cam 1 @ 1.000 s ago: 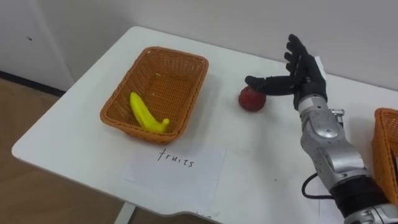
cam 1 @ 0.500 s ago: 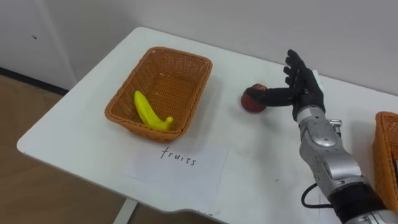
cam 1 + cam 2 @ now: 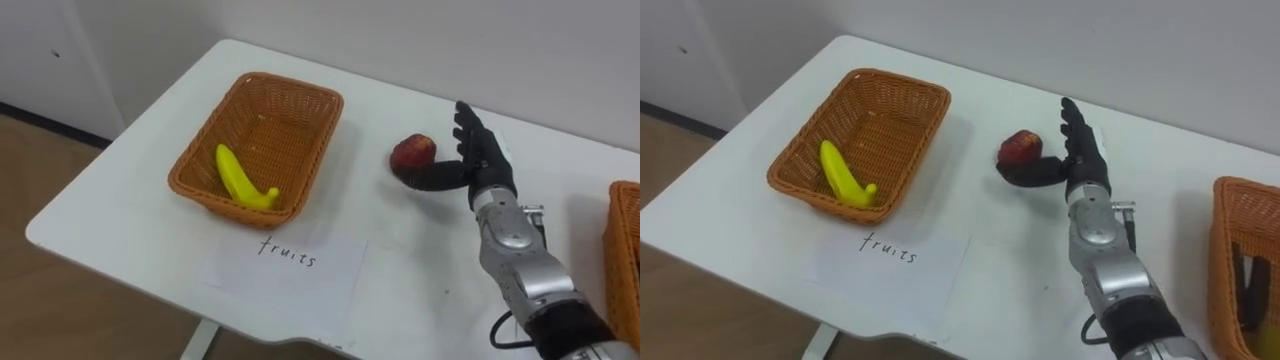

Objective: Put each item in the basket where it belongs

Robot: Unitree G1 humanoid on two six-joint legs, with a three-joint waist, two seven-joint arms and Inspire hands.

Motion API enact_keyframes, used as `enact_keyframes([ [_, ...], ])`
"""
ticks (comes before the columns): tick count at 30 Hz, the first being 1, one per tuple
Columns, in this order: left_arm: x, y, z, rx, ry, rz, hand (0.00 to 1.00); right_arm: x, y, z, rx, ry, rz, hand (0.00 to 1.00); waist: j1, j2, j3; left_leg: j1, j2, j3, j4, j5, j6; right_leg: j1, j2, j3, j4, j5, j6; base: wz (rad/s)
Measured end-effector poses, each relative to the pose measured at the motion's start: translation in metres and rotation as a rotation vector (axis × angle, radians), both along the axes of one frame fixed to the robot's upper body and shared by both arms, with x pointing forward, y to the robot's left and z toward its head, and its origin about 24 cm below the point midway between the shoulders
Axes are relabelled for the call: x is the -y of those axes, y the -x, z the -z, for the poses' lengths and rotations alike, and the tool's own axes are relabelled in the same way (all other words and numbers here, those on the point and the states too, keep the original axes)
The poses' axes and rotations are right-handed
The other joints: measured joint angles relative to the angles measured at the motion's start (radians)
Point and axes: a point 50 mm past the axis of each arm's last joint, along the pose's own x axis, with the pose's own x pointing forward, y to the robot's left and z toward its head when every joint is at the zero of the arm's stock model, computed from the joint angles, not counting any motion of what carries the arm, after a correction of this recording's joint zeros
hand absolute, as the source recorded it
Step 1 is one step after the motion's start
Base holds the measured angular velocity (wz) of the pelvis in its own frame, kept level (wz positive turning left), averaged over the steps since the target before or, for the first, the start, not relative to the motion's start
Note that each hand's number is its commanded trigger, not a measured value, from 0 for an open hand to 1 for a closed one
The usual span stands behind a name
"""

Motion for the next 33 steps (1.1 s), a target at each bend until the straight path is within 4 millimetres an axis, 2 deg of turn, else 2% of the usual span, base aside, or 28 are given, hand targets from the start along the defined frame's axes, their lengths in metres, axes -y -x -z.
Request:
enact_keyframes([
  [9, 0.003, -0.001, 0.001, 0.000, 0.013, 0.007, 0.00, 0.001, 0.001, 0.002, -0.007, 0.027, -0.004, 0.00, 0.000, 0.004, -0.0016, -0.027, -0.001, -0.001, 0.012, 0.000, 0.000, -0.020, -0.002, -0.007, 0.001, 0.000, 0.000, 0.00],
  [17, 0.004, -0.001, 0.001, -0.004, 0.014, 0.017, 0.00, 0.004, 0.003, 0.008, -0.035, 0.032, 0.007, 0.00, -0.001, 0.010, 0.0003, -0.035, -0.001, 0.000, 0.014, 0.000, 0.000, -0.026, -0.003, -0.012, 0.002, 0.000, 0.000, 0.00],
  [20, 0.005, -0.006, 0.001, 0.007, 0.009, 0.031, 0.00, 0.006, 0.004, 0.011, -0.051, 0.036, 0.014, 0.00, 0.000, 0.016, 0.0042, -0.039, -0.001, 0.000, 0.015, 0.000, 0.000, -0.030, -0.003, -0.012, 0.002, 0.000, 0.000, 0.00],
  [28, 0.004, -0.019, -0.001, 0.048, -0.007, 0.047, 0.00, 0.008, 0.000, 0.010, -0.048, 0.044, 0.022, 0.00, 0.002, 0.018, 0.0048, -0.045, -0.001, 0.001, 0.017, 0.000, 0.000, -0.036, -0.004, -0.012, 0.003, 0.000, -0.001, 0.00],
  [33, 0.006, -0.019, 0.000, 0.053, 0.002, 0.037, 0.00, 0.008, -0.004, 0.007, -0.039, 0.047, 0.023, 0.00, 0.002, 0.014, 0.0042, -0.053, -0.001, 0.005, 0.017, 0.001, 0.000, -0.050, -0.004, -0.007, 0.004, 0.001, -0.001, -0.03],
])
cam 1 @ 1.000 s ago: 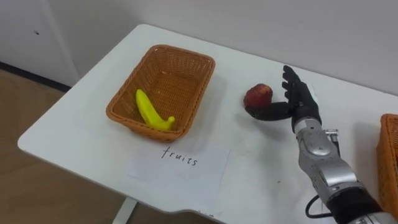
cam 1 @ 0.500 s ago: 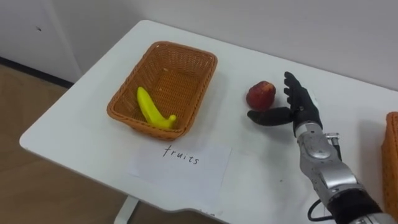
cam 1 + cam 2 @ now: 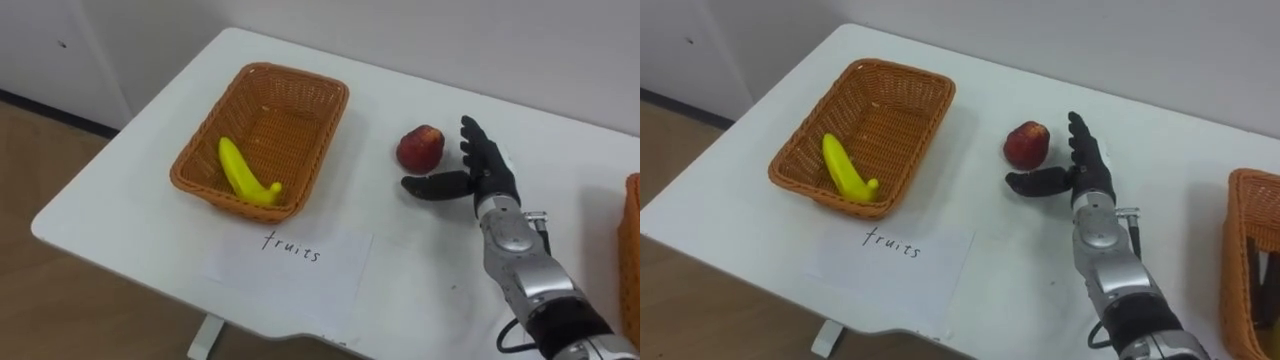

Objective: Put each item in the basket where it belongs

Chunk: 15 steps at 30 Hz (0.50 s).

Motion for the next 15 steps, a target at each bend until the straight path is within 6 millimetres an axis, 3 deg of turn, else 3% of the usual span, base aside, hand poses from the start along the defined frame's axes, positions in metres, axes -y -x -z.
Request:
enact_keyframes([
  [4, 0.0001, -0.0013, -0.0001, 0.009, 0.007, -0.012, 0.00, 0.0014, -0.0028, -0.0011, 0.006, 0.011, 0.003, 0.00, 0.004, -0.009, -0.0025, -0.013, 0.000, 0.001, 0.001, 0.002, 0.000, -0.015, -0.001, -0.002, 0.002, 0.001, -0.002, 0.00],
  [10, -0.0014, -0.0023, -0.0005, 0.010, 0.004, -0.010, 0.00, 0.0027, -0.0025, -0.0006, 0.008, 0.039, 0.016, 0.00, 0.023, -0.019, 0.0036, -0.021, 0.001, -0.003, 0.000, 0.003, 0.000, -0.017, -0.001, -0.015, 0.001, 0.002, -0.002, 0.01],
  [15, -0.0017, -0.0022, -0.0003, 0.006, 0.005, -0.009, 0.00, 0.0028, -0.0040, -0.0026, 0.019, 0.074, 0.012, 0.00, 0.031, -0.027, 0.0028, -0.043, 0.000, -0.009, 0.003, 0.004, -0.001, -0.034, -0.002, -0.026, 0.001, 0.002, -0.003, 0.04],
])
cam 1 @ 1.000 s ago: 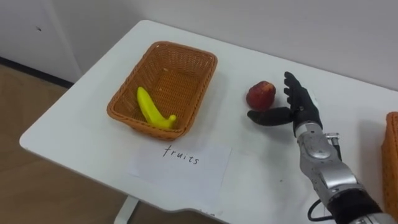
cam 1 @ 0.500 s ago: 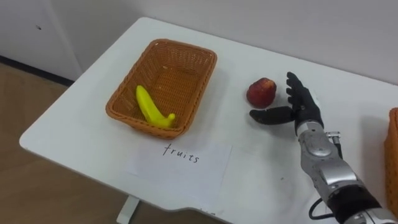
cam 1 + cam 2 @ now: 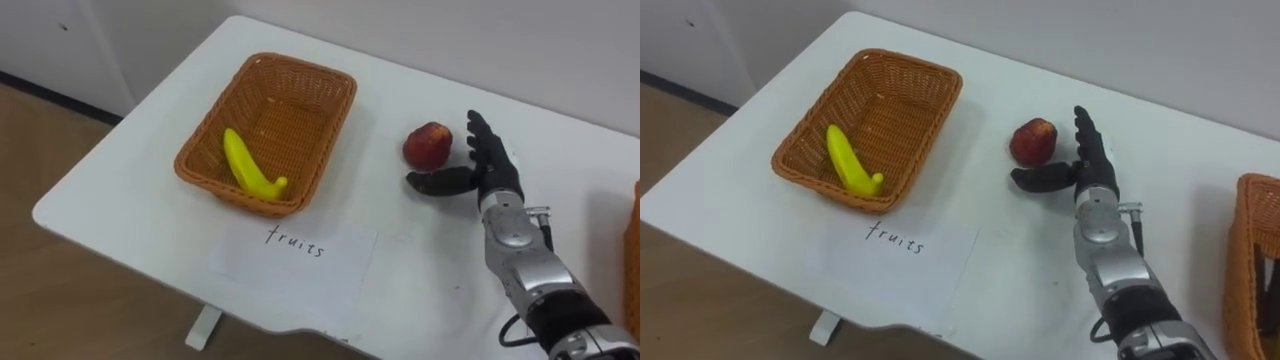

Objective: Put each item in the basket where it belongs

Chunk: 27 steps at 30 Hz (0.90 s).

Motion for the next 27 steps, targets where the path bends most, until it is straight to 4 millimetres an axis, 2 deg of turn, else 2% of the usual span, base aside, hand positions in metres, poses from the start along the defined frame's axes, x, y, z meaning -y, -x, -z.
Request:
enact_keyframes([
  [8, 0.001, -0.013, -0.001, 0.026, 0.006, 0.017, 0.00, 0.001, -0.004, -0.003, 0.008, 0.054, 0.010, 0.00, 0.019, 0.001, 0.0010, -0.018, 0.000, -0.002, 0.007, 0.000, 0.000, -0.013, 0.000, -0.006, 0.002, 0.000, 0.000, 0.01],
  [18, 0.000, -0.013, 0.000, 0.016, 0.009, 0.021, 0.00, -0.001, -0.011, -0.013, 0.040, 0.075, 0.002, 0.00, 0.021, -0.002, 0.0051, -0.049, 0.000, -0.003, 0.016, 0.000, 0.000, -0.045, -0.003, -0.013, 0.016, 0.000, -0.001, 0.00],
  [22, 0.000, -0.015, 0.000, 0.020, 0.009, 0.024, 0.00, -0.003, -0.016, -0.020, 0.067, 0.126, -0.012, 0.00, 0.022, -0.002, 0.0087, -0.054, 0.000, -0.004, 0.022, 0.001, -0.001, -0.051, -0.004, -0.016, 0.015, 0.001, -0.002, 0.02],
  [25, 0.000, -0.017, 0.000, 0.026, 0.010, 0.027, 0.00, -0.004, -0.017, -0.021, 0.071, 0.127, -0.011, 0.00, 0.022, 0.000, 0.0144, -0.055, 0.000, -0.007, 0.022, 0.001, -0.001, -0.051, -0.004, -0.017, 0.015, 0.001, -0.002, 0.00],
  [27, 0.000, -0.017, 0.000, 0.025, 0.010, 0.027, 0.00, -0.004, -0.017, -0.022, 0.073, 0.128, -0.007, 0.00, 0.022, 0.001, 0.0148, -0.056, 0.000, -0.009, 0.022, 0.001, -0.001, -0.052, -0.004, -0.017, 0.015, 0.001, -0.002, 0.00],
])
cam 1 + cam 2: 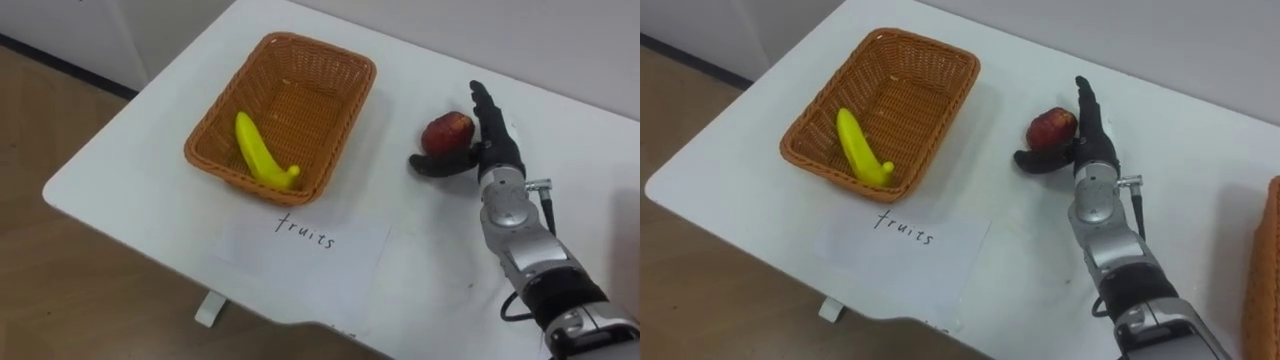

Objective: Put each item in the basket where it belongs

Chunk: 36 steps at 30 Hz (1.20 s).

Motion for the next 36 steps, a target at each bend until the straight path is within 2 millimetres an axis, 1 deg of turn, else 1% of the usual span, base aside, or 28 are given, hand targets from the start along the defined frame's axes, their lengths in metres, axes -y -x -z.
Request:
enact_keyframes([
  [22, 0.000, 0.000, 0.000, 0.002, 0.001, 0.000, 0.00, -0.001, 0.000, 0.000, -0.004, 0.007, -0.013, 0.00, -0.001, -0.001, -0.0009, -0.012, -0.001, -0.006, 0.010, 0.000, 0.000, -0.003, 0.000, -0.012, 0.000, 0.001, -0.002, 0.00],
  [23, 0.000, 0.000, 0.000, 0.002, 0.001, -0.001, 0.00, -0.001, 0.000, 0.000, -0.005, 0.007, -0.013, 0.06, -0.001, -0.001, -0.0009, -0.012, -0.001, -0.007, 0.011, 0.000, 0.000, -0.003, 0.000, -0.012, 0.000, 0.001, -0.002, 0.00],
  [24, 0.000, 0.000, 0.000, 0.002, 0.001, -0.001, 0.00, -0.001, 0.000, 0.000, -0.005, 0.007, -0.014, 0.50, -0.001, -0.001, -0.0009, -0.012, -0.001, -0.007, 0.011, 0.000, 0.000, -0.003, 0.000, -0.012, 0.000, 0.001, -0.002, 0.00],
  [25, 0.000, 0.000, 0.000, 0.002, 0.001, -0.001, 0.00, 0.000, 0.000, 0.001, -0.011, 0.007, -0.016, 0.85, -0.001, -0.001, -0.0009, -0.012, -0.001, -0.007, 0.012, 0.000, 0.000, -0.003, 0.000, -0.013, 0.000, 0.002, -0.002, 0.00],
  [26, 0.000, 0.000, 0.000, 0.002, 0.001, -0.001, 0.00, 0.000, 0.001, 0.003, -0.019, 0.007, -0.018, 1.00, -0.001, -0.001, -0.0011, -0.013, -0.001, -0.006, 0.012, 0.000, 0.000, -0.003, 0.000, -0.013, 0.000, 0.002, -0.002, 0.00],
  [30, 0.000, 0.000, 0.000, 0.000, -0.001, -0.001, 0.00, 0.002, 0.000, 0.003, -0.027, 0.023, -0.027, 1.00, -0.001, -0.002, -0.0018, -0.016, 0.000, -0.006, 0.010, 0.000, -0.001, -0.007, 0.001, -0.011, 0.001, 0.002, -0.003, -0.03],
  [33, -0.001, 0.001, 0.000, -0.005, -0.003, -0.003, 0.00, 0.013, -0.002, 0.000, -0.039, 0.069, -0.034, 1.00, 0.004, -0.007, -0.0053, -0.014, 0.001, -0.005, 0.007, 0.000, -0.001, -0.007, 0.001, -0.011, 0.001, 0.002, -0.003, 0.00],
  [36, -0.002, 0.001, 0.001, -0.018, -0.008, -0.004, 0.00, 0.024, -0.004, -0.002, -0.061, 0.111, -0.035, 1.00, 0.019, -0.010, -0.0070, -0.009, 0.001, -0.003, 0.008, 0.000, -0.001, -0.005, 0.001, -0.009, 0.000, 0.002, -0.003, 0.00],
])
